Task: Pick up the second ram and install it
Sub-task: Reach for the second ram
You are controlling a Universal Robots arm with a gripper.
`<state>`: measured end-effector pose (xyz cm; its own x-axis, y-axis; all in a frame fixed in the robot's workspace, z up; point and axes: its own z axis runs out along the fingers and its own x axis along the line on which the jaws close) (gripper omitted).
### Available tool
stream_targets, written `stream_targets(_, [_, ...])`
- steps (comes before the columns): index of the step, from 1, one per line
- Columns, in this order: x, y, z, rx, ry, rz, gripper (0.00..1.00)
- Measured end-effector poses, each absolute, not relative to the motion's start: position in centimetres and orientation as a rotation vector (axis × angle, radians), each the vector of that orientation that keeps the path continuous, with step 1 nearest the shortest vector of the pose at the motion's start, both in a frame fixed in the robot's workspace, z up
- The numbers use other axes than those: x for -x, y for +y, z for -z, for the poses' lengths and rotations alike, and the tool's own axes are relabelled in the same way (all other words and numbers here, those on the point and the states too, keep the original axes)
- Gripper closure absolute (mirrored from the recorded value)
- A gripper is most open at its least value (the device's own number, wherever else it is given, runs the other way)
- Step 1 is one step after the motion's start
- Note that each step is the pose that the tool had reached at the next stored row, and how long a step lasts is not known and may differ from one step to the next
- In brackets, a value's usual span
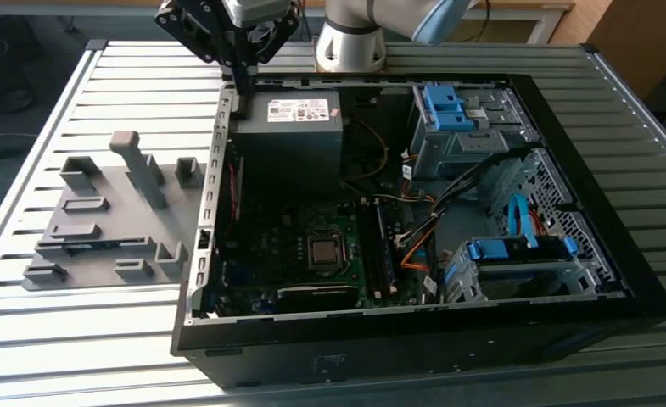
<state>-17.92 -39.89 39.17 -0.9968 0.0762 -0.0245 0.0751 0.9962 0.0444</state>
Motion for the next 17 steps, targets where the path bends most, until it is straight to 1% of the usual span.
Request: stream_targets(17, [19.1, -39.9, -39.1, -0.118, 3.113, -0.068, 0.89])
